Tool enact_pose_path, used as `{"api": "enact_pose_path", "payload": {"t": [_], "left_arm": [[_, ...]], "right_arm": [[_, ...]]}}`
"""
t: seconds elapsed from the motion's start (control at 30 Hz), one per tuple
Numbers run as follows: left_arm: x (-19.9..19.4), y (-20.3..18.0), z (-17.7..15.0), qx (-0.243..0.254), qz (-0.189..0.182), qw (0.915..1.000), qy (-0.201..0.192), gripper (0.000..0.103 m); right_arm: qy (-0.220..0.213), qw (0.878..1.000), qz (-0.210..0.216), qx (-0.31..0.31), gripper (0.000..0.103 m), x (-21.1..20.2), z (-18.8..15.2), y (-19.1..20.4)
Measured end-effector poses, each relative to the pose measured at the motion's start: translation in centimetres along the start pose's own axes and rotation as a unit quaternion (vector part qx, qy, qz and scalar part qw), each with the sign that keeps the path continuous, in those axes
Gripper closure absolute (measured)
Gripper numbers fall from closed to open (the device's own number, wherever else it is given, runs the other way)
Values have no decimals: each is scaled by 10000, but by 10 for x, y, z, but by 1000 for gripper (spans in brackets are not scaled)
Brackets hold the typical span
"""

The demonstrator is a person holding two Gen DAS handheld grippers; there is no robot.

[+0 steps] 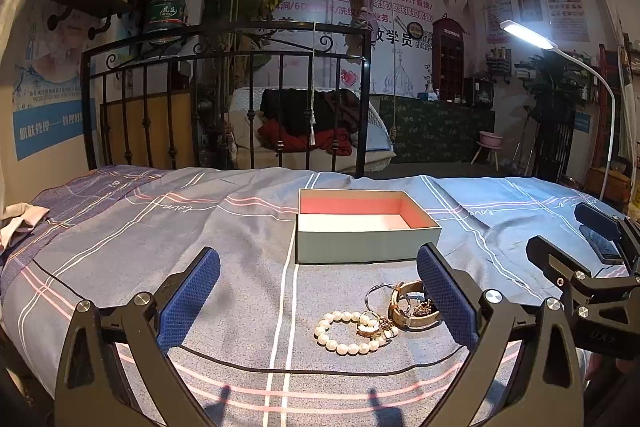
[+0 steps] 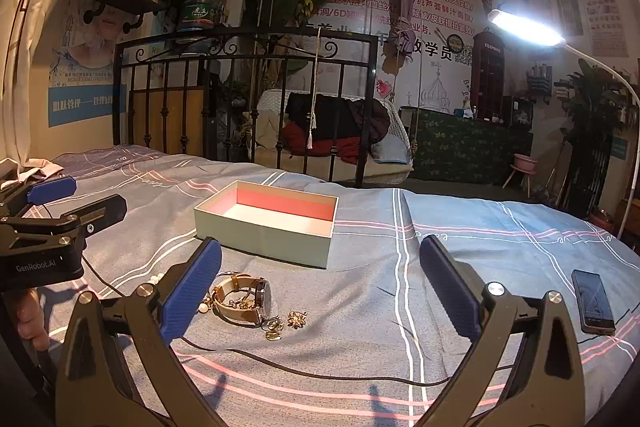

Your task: Organize jewelry

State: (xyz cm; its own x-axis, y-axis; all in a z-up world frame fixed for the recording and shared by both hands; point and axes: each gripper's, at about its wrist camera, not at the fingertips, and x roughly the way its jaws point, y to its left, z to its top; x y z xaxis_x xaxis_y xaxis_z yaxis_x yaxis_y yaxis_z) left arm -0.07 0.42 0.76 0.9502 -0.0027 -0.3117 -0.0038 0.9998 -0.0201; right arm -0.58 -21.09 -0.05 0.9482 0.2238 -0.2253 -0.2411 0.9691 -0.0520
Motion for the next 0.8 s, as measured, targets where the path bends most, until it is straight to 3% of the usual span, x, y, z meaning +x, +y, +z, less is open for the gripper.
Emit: {"api": "enact_pose_path", "payload": {"t": [0.37,0.8], "left_arm": [[-1,-1,-8,-219,-96,9997,-92,7],[0,-4,-10,-97,-129,9999,-22,7]], "right_arm": [[6,10000,0,-9,6,0,0,1],[4,10000,13,6,6,2,0,2]]}}
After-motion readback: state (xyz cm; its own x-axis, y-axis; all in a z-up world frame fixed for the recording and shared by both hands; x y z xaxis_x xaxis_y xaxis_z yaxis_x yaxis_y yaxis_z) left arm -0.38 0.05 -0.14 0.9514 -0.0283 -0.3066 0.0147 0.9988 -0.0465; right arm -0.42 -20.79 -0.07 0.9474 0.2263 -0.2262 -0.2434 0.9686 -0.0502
